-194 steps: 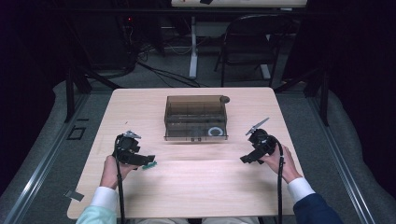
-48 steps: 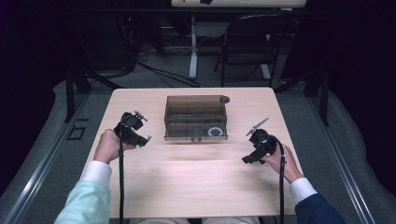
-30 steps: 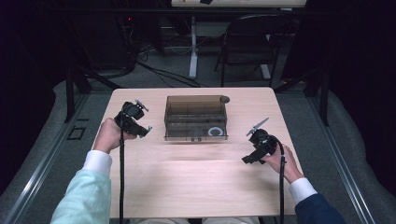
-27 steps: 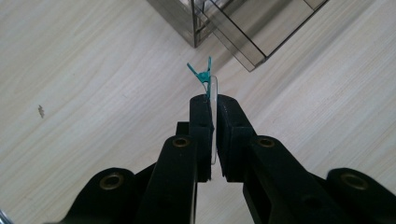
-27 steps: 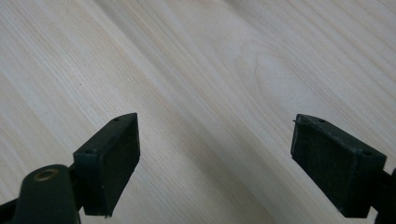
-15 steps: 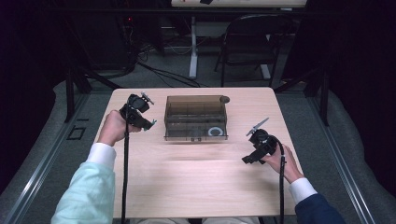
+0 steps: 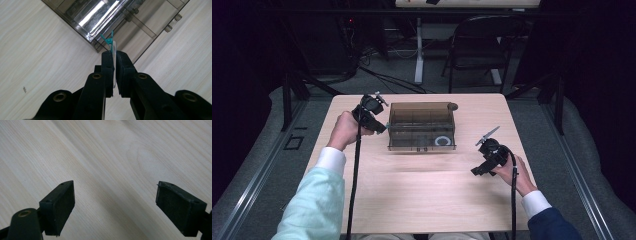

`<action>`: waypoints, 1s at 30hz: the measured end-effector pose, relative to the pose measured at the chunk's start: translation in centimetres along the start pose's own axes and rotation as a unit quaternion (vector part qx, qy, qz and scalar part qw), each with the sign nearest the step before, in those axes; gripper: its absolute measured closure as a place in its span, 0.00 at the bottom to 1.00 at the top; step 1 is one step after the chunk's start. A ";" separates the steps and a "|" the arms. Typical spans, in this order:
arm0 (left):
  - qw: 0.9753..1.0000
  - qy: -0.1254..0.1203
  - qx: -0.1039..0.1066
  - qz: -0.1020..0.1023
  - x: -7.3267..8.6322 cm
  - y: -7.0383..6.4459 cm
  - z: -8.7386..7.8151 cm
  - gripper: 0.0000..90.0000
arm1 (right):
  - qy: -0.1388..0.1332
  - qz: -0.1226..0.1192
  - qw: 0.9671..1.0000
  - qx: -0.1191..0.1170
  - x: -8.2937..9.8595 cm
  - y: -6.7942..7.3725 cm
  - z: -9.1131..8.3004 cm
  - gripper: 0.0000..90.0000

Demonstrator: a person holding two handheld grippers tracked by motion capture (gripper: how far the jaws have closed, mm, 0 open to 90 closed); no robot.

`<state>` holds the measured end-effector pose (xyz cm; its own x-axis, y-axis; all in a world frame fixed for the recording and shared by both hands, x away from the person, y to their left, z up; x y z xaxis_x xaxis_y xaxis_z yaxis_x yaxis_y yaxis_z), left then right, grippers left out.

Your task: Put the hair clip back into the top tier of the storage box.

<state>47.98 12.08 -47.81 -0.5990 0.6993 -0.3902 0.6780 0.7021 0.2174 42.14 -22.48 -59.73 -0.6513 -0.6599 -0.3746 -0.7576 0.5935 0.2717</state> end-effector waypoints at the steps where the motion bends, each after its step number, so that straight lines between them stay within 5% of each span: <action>1: 1.000 0.004 0.000 0.005 -0.1 -0.1 0.1 0.95 | 0.000 0.000 1.000 0.000 0.0 0.0 0.0 0.17; 13: 1.000 0.003 0.022 0.007 -1.6 -1.8 2.5 0.95 | 0.001 0.000 1.000 0.000 0.0 0.0 0.0 0.17; 30: 0.999 0.030 0.040 0.008 -1.2 -3.4 6.4 0.95 | -0.011 0.009 1.000 -0.004 -0.1 0.2 0.4 0.17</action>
<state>49.17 7.99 -53.80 -0.6103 0.7195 -0.3315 0.7184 0.6790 0.1510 42.04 -22.16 -59.97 -0.6645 -0.6383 -0.3887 -0.7455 0.6021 0.2859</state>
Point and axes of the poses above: each handheld gripper's, and its own axes: z roughly forward along the jaws, x roughly out of its underside, y roughly to its left, the point moved 8 cm from there along z, roughly forward along the jaws, and after that the axes turned 13 degrees about -x, right-handed, at the moved point
